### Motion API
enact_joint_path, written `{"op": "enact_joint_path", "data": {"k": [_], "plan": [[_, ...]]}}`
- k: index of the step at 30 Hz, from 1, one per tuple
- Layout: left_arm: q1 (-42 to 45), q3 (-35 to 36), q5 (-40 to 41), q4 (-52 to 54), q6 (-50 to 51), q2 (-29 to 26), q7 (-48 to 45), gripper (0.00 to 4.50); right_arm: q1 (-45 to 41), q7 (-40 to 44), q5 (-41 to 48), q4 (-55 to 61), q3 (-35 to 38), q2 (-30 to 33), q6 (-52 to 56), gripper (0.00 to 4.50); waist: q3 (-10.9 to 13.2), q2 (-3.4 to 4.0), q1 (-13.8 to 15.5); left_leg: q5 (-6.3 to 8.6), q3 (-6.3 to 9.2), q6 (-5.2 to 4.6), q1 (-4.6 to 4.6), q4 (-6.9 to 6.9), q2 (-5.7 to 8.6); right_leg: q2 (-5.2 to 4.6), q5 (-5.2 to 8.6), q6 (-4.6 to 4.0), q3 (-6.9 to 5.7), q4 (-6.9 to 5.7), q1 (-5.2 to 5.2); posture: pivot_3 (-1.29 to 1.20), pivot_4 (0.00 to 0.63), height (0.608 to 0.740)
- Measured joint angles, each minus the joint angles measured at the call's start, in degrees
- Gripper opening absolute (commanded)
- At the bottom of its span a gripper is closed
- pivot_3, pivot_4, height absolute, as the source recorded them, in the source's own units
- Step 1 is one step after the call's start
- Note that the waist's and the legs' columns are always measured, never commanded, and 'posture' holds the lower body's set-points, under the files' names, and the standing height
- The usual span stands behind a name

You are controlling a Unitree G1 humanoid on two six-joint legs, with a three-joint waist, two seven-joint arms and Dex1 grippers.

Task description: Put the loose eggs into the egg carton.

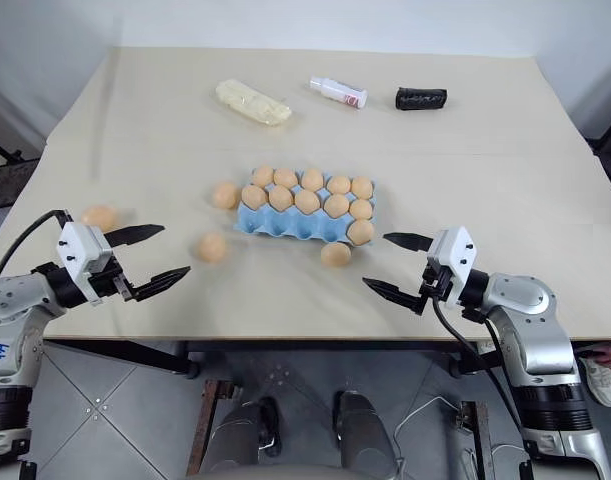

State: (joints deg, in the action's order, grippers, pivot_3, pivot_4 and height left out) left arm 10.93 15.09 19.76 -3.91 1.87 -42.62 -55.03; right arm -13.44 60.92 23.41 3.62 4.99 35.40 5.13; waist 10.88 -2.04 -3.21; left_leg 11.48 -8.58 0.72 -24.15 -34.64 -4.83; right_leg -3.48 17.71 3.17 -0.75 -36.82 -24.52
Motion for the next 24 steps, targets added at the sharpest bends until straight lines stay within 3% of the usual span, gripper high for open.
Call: {"op": "enact_joint_path", "data": {"k": [7,13,24], "plan": [[-0.5,-0.1,1.3,0.0,0.6,0.0,-1.5,4.49,-0.5,-0.6,-0.7,0.3,-1.3,-0.2,0.6,4.5,0.0,0.0,-0.1,0.0,0.01,0.0,0.0,-0.2,-0.03,0.0,0.0,-0.01,0.02,-0.16,0.01,0.0,0.15,0.74],[-3.5,-2.9,2.6,3.2,-2.7,0.0,-8.6,4.49,-7.9,-5.3,-6.0,0.6,-10.0,-3.7,6.7,4.5,0.0,0.0,-0.6,0.01,0.02,0.03,0.0,-0.26,-0.09,-0.01,0.09,-0.24,0.02,-0.21,-0.01,0.0,0.15,0.74],[-4.9,-4.4,2.5,3.6,-3.7,0.2,-9.0,4.49,-16.1,-5.8,-12.9,-13.0,-15.6,-7.8,2.2,4.5,0.0,0.0,-0.3,0.03,0.01,-0.02,-0.03,-0.27,-0.06,-0.03,0.02,-0.12,0.02,-0.17,0.0,0.0,0.15,0.74]]}}
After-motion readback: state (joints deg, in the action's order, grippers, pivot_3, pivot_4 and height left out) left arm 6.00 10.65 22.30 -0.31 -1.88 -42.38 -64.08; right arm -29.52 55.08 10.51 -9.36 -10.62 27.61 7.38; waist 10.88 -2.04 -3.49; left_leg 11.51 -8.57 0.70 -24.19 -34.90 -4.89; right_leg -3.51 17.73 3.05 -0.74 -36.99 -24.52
